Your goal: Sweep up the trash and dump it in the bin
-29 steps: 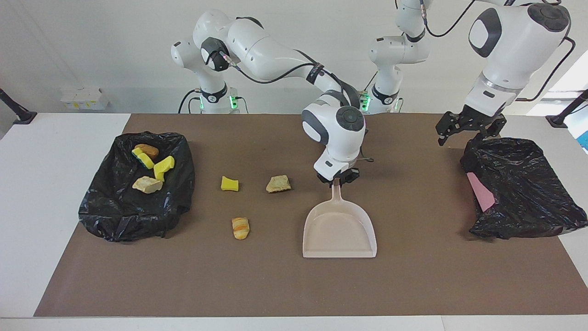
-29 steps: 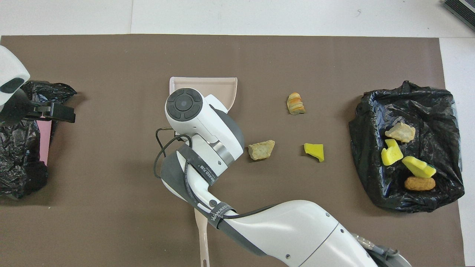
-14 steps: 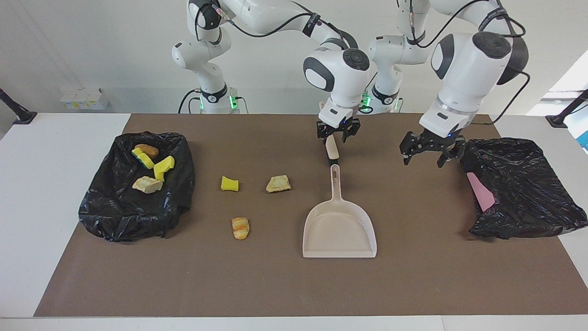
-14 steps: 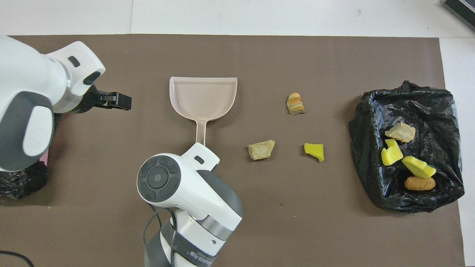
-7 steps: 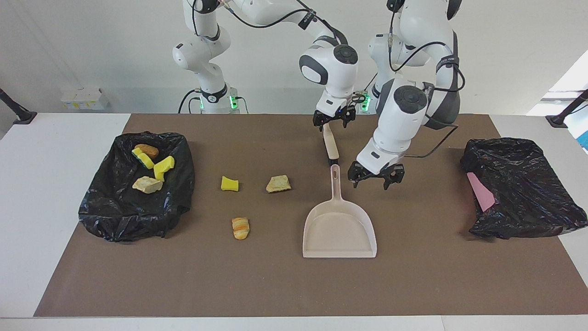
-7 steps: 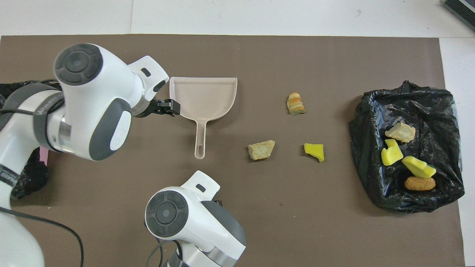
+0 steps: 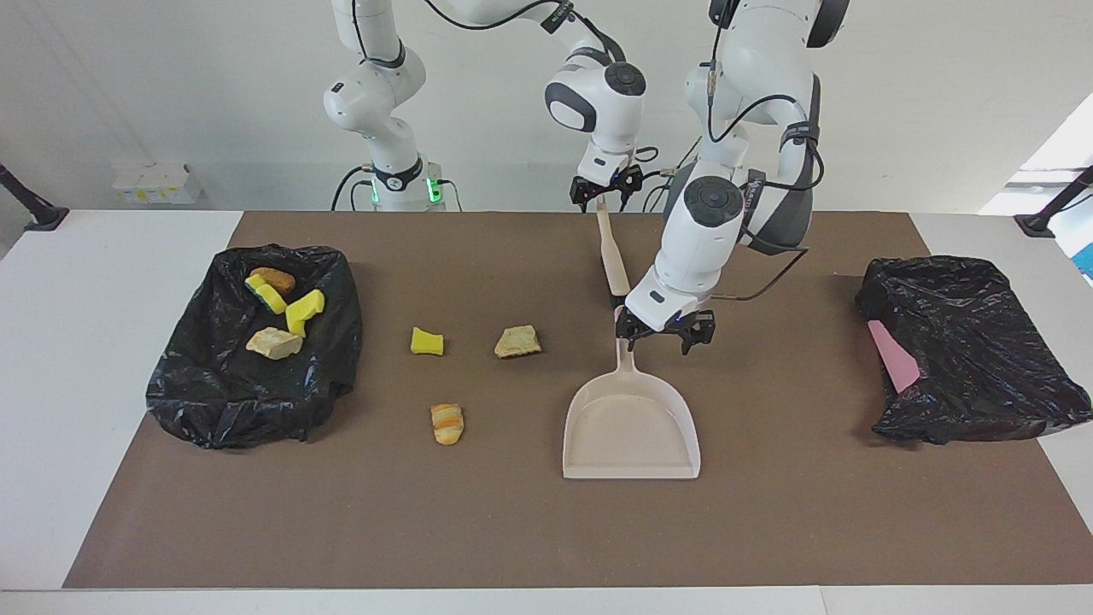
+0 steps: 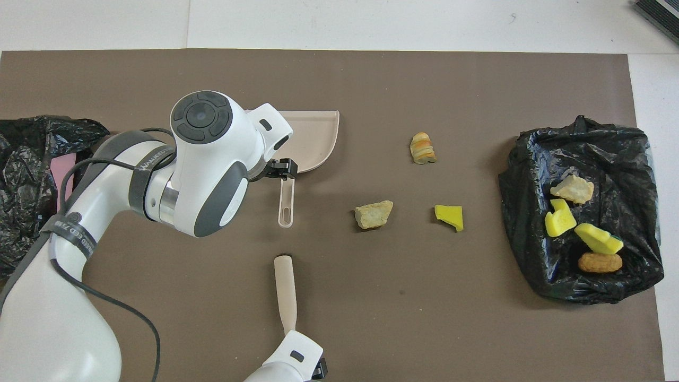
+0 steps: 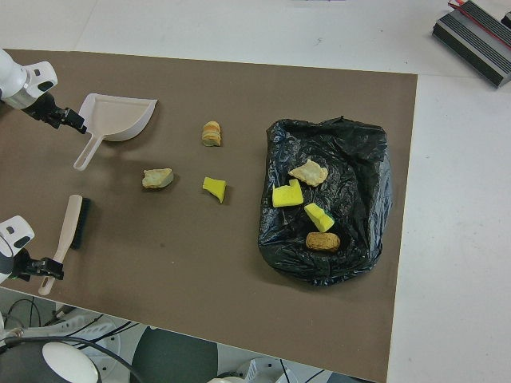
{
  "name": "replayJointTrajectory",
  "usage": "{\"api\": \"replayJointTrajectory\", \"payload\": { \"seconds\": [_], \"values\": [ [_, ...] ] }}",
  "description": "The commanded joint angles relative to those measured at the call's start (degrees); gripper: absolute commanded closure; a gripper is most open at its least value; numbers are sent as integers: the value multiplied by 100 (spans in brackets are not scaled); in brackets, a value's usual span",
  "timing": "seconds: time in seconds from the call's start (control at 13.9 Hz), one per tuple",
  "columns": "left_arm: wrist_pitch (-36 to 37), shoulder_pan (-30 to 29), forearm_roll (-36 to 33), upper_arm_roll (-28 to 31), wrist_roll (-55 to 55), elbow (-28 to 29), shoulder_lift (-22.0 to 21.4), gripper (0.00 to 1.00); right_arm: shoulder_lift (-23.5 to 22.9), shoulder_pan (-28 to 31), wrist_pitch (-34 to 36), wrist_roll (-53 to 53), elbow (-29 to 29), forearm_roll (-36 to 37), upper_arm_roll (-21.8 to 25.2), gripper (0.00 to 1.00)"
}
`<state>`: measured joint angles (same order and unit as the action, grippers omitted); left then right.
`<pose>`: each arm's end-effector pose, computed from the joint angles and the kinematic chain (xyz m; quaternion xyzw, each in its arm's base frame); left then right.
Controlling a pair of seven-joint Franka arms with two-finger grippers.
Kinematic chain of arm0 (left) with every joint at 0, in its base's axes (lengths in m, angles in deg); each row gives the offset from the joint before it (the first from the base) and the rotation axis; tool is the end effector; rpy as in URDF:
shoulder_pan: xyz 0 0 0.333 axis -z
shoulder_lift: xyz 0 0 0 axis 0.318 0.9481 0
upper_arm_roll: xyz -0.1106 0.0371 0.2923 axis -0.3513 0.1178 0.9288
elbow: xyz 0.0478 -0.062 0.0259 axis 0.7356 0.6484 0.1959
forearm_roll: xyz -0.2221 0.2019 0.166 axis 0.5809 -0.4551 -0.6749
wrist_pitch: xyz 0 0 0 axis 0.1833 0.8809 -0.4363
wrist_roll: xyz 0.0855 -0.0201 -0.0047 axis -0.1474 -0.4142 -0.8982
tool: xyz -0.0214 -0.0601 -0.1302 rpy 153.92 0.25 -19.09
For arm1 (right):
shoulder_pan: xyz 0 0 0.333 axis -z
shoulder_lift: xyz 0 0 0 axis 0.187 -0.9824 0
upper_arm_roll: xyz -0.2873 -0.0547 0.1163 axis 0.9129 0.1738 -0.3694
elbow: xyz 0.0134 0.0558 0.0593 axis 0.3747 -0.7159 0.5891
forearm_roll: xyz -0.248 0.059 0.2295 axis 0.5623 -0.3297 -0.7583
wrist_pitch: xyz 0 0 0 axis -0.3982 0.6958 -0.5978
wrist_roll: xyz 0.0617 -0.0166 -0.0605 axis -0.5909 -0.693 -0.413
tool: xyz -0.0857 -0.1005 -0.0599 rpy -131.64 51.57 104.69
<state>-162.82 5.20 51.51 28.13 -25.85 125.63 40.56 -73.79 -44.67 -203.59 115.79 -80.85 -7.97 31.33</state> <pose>0.5384 -0.2768 0.3863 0.9974 -0.0699 0.0072 0.0137 0.2152 0.4551 0.3450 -0.9900 -0.1162 0.0768 0.0216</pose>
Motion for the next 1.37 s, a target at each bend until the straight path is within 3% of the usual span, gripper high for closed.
{"api": "replayJointTrajectory", "payload": {
  "seconds": [0.0,0.36,0.5,0.58,0.65,0.72,0.79,0.86,1.29],
  "values": [
    [-295,166,-119,73,-102,280,-19,0,204,-71,-465,117,-451,-153,11,5],
    [-392,385,-119,72,-102,509,25,0,186,-36,-510,82,-496,-153,11,38],
    [-419,447,-84,64,-111,562,43,0,160,-1,-519,73,-478,-153,20,45],
    [-393,447,-75,64,-111,562,43,12,151,8,-528,64,-469,-153,20,51],
    [-358,464,-75,64,-120,562,43,35,151,-1,-528,73,-461,-153,20,62],
    [-358,464,-58,64,-120,580,43,63,142,-1,-528,82,-434,-153,20,74],
    [-392,473,-57,55,-120,684,34,97,134,-1,-536,82,-417,-144,20,86],
    [-358,473,-57,55,-59,711,25,100,125,-1,-537,90,-408,-135,28,99],
    [37,141,-137,125,450,624,-369,100,343,-10,-475,687,-399,102,55,100]
  ]
}}
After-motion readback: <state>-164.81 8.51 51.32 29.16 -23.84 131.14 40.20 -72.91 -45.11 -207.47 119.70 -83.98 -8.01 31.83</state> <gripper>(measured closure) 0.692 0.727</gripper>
